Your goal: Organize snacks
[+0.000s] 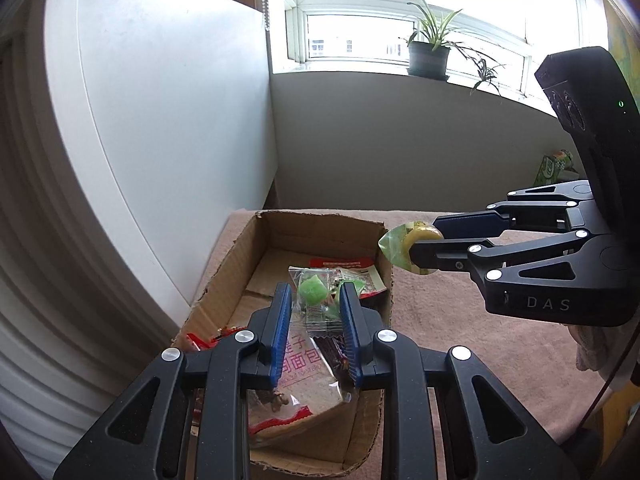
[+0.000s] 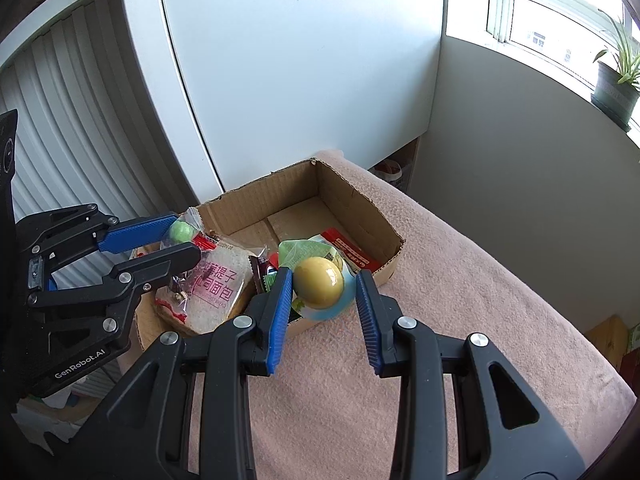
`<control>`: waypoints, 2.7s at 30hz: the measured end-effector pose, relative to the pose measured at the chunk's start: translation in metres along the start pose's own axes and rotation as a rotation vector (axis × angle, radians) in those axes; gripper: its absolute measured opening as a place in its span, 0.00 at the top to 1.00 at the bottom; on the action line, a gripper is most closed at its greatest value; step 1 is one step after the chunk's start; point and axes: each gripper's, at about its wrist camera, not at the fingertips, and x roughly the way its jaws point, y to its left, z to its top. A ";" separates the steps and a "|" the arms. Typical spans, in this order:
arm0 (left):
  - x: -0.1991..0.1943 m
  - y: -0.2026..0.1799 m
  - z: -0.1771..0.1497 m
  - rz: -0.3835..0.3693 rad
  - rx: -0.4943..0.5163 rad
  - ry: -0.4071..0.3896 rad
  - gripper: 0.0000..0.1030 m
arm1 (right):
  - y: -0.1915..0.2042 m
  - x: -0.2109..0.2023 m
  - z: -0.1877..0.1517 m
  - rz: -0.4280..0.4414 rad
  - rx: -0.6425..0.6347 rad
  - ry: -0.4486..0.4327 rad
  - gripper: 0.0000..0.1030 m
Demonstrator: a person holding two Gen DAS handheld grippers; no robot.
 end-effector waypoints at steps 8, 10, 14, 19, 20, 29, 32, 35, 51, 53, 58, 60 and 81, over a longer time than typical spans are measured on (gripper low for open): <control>0.006 0.019 0.001 0.010 -0.036 -0.001 0.78 | -0.001 0.016 0.012 0.007 0.039 0.025 0.67; 0.009 0.027 0.003 0.005 -0.064 0.006 0.78 | -0.006 0.021 0.017 0.018 0.073 0.033 0.67; 0.020 0.044 0.012 -0.026 -0.117 0.036 0.78 | -0.015 0.038 0.025 0.061 0.147 0.055 0.67; 0.039 0.052 0.026 -0.037 -0.143 0.076 0.78 | -0.015 0.057 0.028 0.058 0.164 0.082 0.67; 0.042 0.052 0.028 -0.034 -0.137 0.083 0.78 | -0.015 0.060 0.027 0.060 0.168 0.087 0.67; 0.078 0.050 0.037 -0.051 -0.141 0.183 0.77 | -0.015 0.072 0.021 0.057 0.176 0.110 0.67; 0.087 0.050 0.037 -0.048 -0.154 0.209 0.77 | -0.011 0.071 0.020 0.068 0.166 0.111 0.66; 0.091 0.051 0.039 -0.048 -0.178 0.221 0.77 | -0.004 0.067 0.016 0.078 0.144 0.112 0.66; 0.068 0.039 0.044 -0.022 -0.159 0.172 0.42 | 0.015 0.032 -0.002 0.052 0.074 0.058 0.27; 0.059 0.035 0.043 -0.017 -0.149 0.159 0.40 | 0.018 0.023 -0.007 0.039 0.065 0.045 0.27; 0.036 0.030 0.039 -0.011 -0.137 0.123 0.39 | 0.028 -0.007 -0.023 -0.003 0.037 0.005 0.27; 0.024 0.029 0.036 -0.005 -0.140 0.100 0.38 | 0.032 -0.024 -0.031 -0.018 0.036 -0.017 0.27; -0.105 0.009 -0.049 0.071 -0.210 -0.110 0.23 | 0.081 -0.126 -0.118 -0.188 0.135 -0.239 0.00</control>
